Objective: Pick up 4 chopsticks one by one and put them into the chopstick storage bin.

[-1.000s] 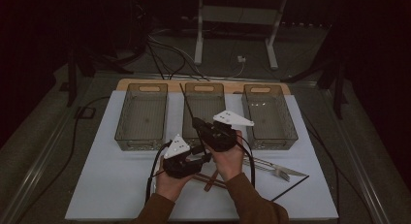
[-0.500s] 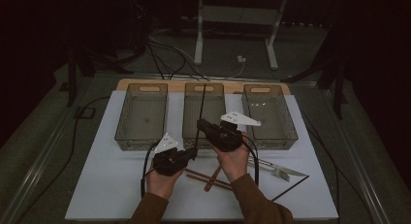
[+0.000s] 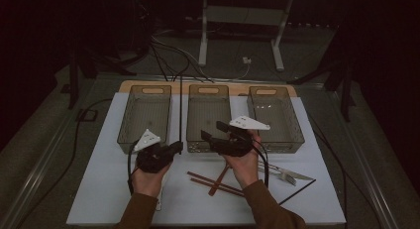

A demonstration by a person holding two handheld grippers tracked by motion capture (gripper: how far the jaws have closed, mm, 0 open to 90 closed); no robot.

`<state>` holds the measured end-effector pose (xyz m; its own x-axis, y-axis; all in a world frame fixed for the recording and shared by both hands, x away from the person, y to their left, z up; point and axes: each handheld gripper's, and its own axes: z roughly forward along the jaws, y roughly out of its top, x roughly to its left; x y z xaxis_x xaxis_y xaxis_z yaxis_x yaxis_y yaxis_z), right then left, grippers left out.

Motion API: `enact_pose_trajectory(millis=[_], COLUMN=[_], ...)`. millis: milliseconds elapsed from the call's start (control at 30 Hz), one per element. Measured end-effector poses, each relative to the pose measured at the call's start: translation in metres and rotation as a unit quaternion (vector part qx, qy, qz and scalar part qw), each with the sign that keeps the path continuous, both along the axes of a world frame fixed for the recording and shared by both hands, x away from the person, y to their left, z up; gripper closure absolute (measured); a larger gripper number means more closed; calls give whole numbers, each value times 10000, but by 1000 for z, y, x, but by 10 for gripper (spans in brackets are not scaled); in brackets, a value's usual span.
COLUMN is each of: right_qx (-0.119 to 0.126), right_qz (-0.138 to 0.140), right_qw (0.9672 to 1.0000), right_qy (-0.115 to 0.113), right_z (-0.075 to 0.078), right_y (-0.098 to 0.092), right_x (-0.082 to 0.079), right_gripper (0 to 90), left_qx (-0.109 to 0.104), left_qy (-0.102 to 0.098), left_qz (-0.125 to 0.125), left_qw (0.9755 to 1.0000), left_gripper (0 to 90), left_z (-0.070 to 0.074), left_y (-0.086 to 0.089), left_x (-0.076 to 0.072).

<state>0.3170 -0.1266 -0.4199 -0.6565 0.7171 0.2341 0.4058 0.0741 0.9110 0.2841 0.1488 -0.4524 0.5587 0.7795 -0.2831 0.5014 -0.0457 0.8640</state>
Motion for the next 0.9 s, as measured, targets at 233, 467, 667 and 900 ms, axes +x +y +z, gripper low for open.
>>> enact_pose_trajectory(millis=[233, 467, 667, 900], right_qx=[-364, -403, -366, -479], right_qz=[-30, -42, -25, -28], right_qw=[9992, 9989, 9993, 9988], right_qy=[-156, -222, 91, 66], right_z=[-8, -15, -18, -21], right_y=[-11, -19, -26, -34], right_x=[-2, -4, -4, -9], right_gripper=[128, 138, 118, 35], left_qx=[224, 317, 486, 711], left_qy=[-110, -131, -31, 177], left_qz=[477, 801, 967, 1097], left_qw=[9985, 9962, 9941, 9913], left_gripper=[871, 871, 870, 869], left_z=[7, 11, 9, 4], left_y=[31, 53, 63, 72], left_x=[6, 17, 33, 47])
